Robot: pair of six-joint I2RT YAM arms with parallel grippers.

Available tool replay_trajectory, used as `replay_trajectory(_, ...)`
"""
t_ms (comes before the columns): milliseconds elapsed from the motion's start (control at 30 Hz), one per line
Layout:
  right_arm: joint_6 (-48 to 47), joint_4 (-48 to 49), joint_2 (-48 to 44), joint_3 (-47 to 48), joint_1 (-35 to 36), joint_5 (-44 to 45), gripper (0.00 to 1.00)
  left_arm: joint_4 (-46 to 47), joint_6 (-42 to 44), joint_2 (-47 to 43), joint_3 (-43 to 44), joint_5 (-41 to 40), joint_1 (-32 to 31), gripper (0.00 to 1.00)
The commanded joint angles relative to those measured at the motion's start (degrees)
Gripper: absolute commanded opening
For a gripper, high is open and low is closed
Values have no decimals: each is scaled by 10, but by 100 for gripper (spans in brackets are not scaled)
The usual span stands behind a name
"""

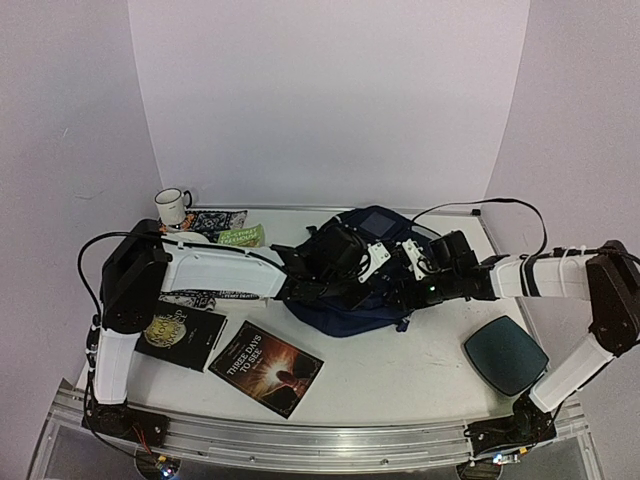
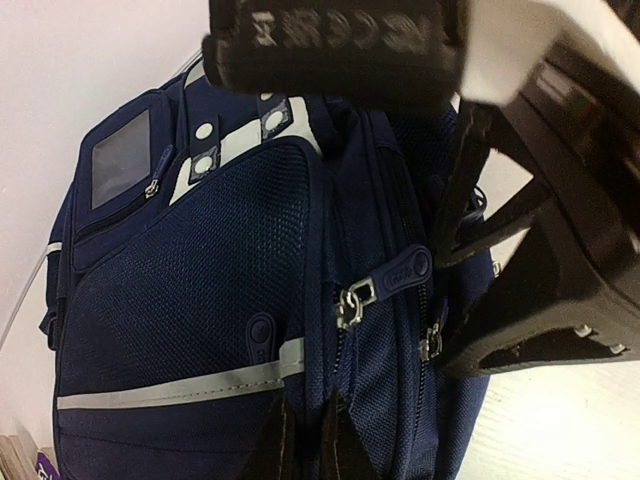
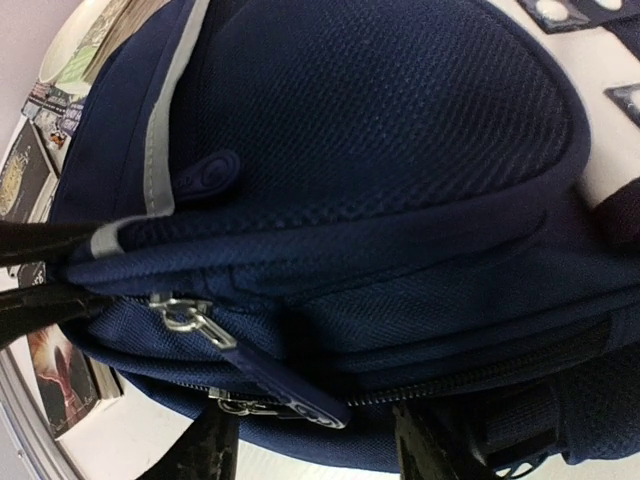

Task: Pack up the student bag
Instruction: Pick up the second largest pocket of the bag from the student bag, then zip the student bag into the second largest pocket of the bag.

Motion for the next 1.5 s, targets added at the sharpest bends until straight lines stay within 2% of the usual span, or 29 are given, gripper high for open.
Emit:
replay_trajectory(0,-25,52,13,-18,-2,-38,51,59,-32,-58,12,25,1,0)
replay_trajectory(300,-13,160,20,-59,-3,-35,42,59,-63,-59,17,64,1,0)
replay_trajectory(367,-13,169,20,-63,-2,-25,35,59,-66,-61,15,69,1,0)
replay_trajectory(567,-25,152,-4,-76,-5,15,1,59,-53,-73,-2,41,2,0)
replay_trajectory(700,-30,110,-43,-84,-15,44,0,59,-52,-85,-19,29,6,0)
replay_trajectory(1000,-30,-115,-64,0,-72,133,0,59,-47,-114,-56,26,18,0)
replay_trajectory(1233,24,-177,-2,57,-166,140,0,83,-36,-155,-101,41,21,0)
replay_trajectory(1300,26,-180,11,72,-169,143,0,86,-40,-161,-109,41,24,0)
replay_trajectory(1467,14,-159,19,81,-168,62,0,88,-55,-152,-95,55,27,0)
